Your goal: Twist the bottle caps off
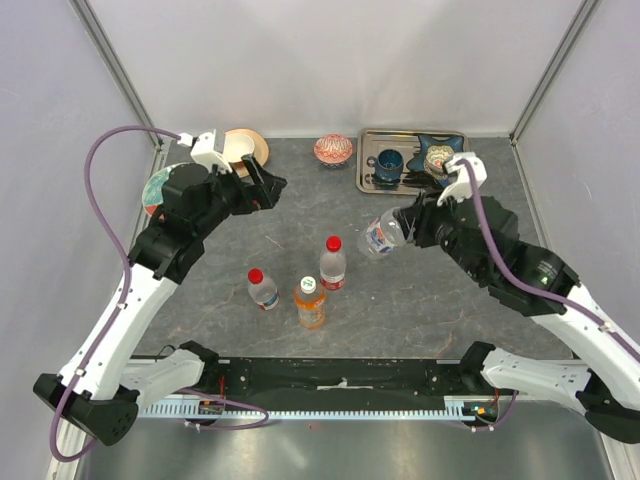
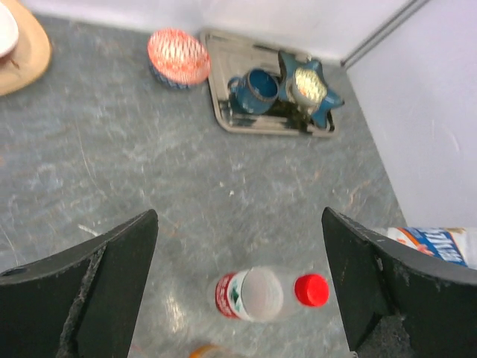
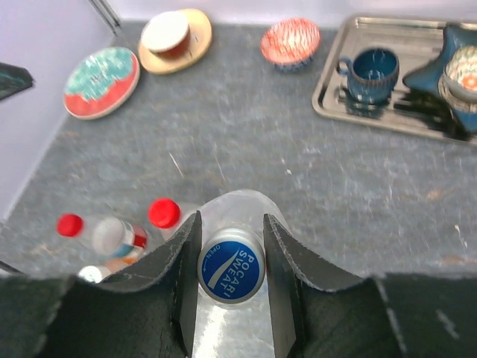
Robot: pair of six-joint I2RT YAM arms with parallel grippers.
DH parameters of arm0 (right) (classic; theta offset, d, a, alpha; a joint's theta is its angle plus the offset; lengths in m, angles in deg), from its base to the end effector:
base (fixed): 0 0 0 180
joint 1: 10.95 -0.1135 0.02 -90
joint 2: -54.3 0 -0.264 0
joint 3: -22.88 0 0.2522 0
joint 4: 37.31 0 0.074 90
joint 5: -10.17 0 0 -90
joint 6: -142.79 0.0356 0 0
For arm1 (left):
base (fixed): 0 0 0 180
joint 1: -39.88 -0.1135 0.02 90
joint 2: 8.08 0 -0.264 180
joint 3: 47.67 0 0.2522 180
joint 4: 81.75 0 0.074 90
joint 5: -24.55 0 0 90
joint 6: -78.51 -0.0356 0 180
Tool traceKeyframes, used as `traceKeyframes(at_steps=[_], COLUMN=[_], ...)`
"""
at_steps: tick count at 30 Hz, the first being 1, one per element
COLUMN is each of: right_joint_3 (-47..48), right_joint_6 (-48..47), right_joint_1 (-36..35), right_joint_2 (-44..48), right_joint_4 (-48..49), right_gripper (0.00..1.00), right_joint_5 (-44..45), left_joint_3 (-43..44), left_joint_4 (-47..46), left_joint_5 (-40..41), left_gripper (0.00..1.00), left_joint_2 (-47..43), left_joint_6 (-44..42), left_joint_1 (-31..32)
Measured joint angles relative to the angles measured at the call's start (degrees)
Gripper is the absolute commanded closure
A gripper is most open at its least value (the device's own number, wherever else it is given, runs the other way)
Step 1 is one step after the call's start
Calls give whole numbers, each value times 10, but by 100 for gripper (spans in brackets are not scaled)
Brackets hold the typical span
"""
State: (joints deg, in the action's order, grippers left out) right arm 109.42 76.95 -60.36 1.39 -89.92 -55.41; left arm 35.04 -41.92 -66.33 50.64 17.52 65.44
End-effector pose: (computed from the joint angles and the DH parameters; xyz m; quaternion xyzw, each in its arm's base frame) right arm 0.1227 0.1206 0.4292 -0.0540 0.8032 0.2021 0.5578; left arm 0.1971 -0.0949 0.4117 -0.0194 0.7975 -0.2818 0.5330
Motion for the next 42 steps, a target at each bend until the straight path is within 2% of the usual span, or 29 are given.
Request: traceKeyframes(at_steps=[5, 9, 13, 14, 15, 17, 20, 25, 30, 35, 42], right_joint_3=[110, 172, 209, 218, 225, 230, 227, 213, 196, 196, 195], right_joint_6=[0, 3, 23, 30, 37, 52, 78, 121, 136, 121, 94], right_joint_1=[0, 24, 97, 117, 137, 167, 188, 203, 203, 203, 203], right_joint_2=[-50, -96, -123, -128, -133, -137, -138, -142, -151, -155, -155], right_joint_4=[-9, -7, 4, 9, 16, 37, 74, 153, 195, 200, 200], right_gripper=[100, 100, 100, 100, 100, 100, 100, 100, 100, 100, 100], right_joint_5=[-12, -81, -201, -232, -263, -320, -400, -519, -595, -621, -622], left_joint_3=[30, 130, 216, 227, 230, 236, 236, 217, 225, 244, 226], left_joint_4=[-45, -59, -105, -136, -145, -194, -211, -200, -165, -161, -155], left_joint_5=[27, -16, -165, -242, -260, -374, -450, -499, -527, -574, -609], left_gripper=[0, 0, 0, 0, 0, 0, 0, 0, 0, 0, 0], left_joint_2=[6, 47, 90, 101, 104, 125, 143, 141, 143, 160, 163], left_joint_6=[-13, -41, -43, -30, -28, 0, 10, -8, -38, -38, -38], left_joint_1=[0, -4, -15, -19, -21, -23, -23, -24, -24, -24, -12])
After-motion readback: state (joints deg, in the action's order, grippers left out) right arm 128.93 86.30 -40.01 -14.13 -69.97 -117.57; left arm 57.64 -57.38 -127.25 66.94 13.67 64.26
